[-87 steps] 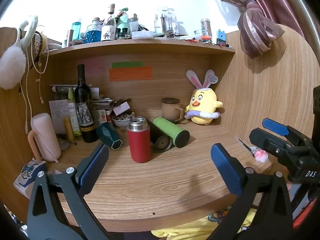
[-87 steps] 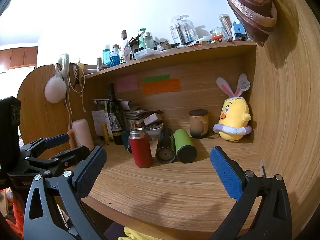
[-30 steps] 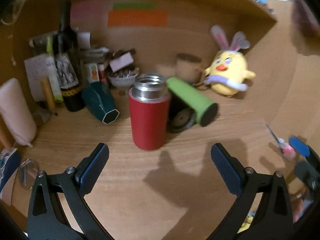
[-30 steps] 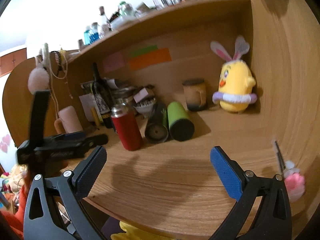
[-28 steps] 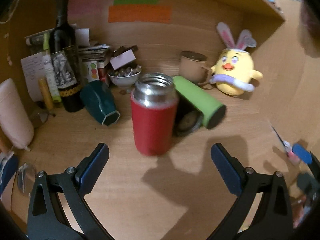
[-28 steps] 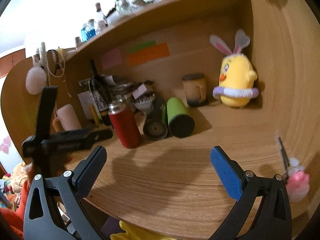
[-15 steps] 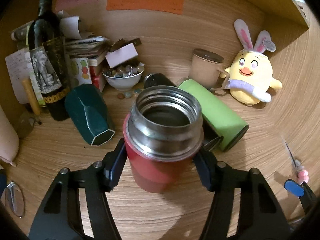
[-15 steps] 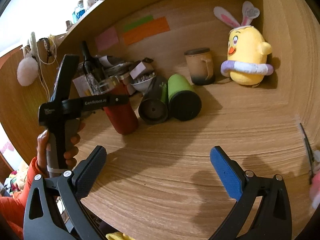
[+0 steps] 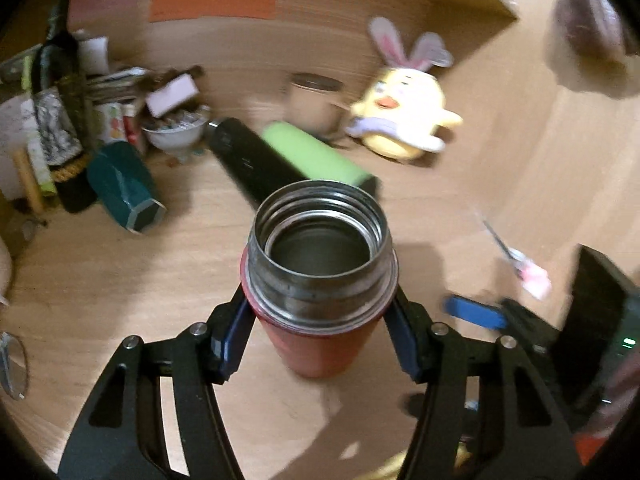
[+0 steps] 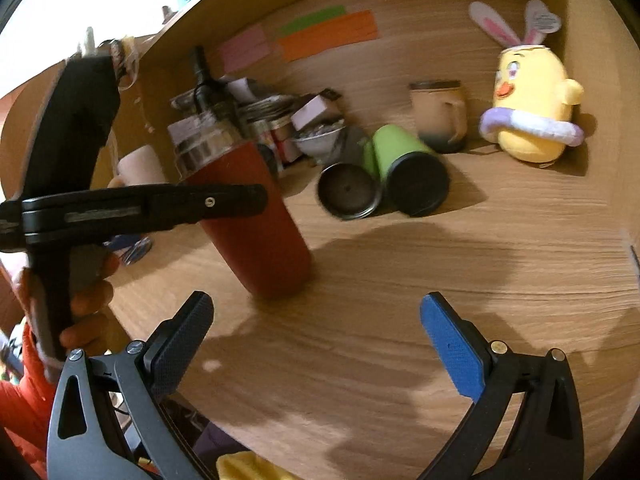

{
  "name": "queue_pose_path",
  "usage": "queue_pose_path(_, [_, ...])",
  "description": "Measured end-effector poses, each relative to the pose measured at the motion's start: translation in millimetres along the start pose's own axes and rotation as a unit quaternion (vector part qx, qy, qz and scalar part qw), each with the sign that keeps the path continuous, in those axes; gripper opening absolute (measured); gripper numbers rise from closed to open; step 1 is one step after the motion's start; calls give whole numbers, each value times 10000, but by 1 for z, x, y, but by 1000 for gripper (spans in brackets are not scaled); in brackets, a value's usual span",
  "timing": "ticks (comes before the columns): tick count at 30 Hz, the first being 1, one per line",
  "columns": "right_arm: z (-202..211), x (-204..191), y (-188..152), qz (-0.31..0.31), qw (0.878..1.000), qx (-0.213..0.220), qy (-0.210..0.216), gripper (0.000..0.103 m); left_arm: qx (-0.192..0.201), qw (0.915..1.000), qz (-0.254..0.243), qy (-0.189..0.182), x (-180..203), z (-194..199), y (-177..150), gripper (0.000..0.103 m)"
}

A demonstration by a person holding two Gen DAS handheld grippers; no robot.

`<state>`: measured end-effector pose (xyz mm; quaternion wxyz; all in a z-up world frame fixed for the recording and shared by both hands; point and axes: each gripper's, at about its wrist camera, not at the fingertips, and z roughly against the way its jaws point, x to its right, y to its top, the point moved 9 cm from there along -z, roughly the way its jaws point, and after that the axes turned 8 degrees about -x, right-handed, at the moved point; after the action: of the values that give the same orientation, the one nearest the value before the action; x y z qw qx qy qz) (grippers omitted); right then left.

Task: Flip cup upside down
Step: 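Lift the red thermos with the left gripper and rotate it upside down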

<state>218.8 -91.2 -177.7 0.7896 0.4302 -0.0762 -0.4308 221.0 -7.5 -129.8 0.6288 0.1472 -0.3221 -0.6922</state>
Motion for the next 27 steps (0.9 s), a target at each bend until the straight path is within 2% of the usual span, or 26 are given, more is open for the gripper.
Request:
queue_pose_path(6, [-11, -24, -3, 282, 9994, -95, 202, 101, -200, 9962, -72, -841, 29, 10, -21, 61])
queue_pose_path(8, [-13, -29, -1, 375, 9989, -69, 257, 93, -246, 9936, -11, -1098, 33, 13, -24, 61])
queue_pose_path(11, [-20, -37, -1, 538, 9977, -174, 375, 72, -270, 9922, 84, -1217, 27, 12, -24, 61])
queue_pose_path(14, [-24, -39, 0, 590, 9975, -163, 342, 68, -225, 9906, 255, -1325, 19, 12, -23, 61])
queue_pose_path(17, [-25, -40, 1, 667, 9974, -111, 256, 67, -109, 9907, 371, -1305, 10, 13, -19, 64])
queue_pose_path(22, [-21, -45, 4, 835, 9962, 12, 232, 60, 92, 9948, 315, -967, 0, 9, -14, 70])
queue_pose_path(27, [-22, -44, 6, 910, 9957, 63, 135, 59, 192, 9973, 305, -642, -10, 2, -11, 74])
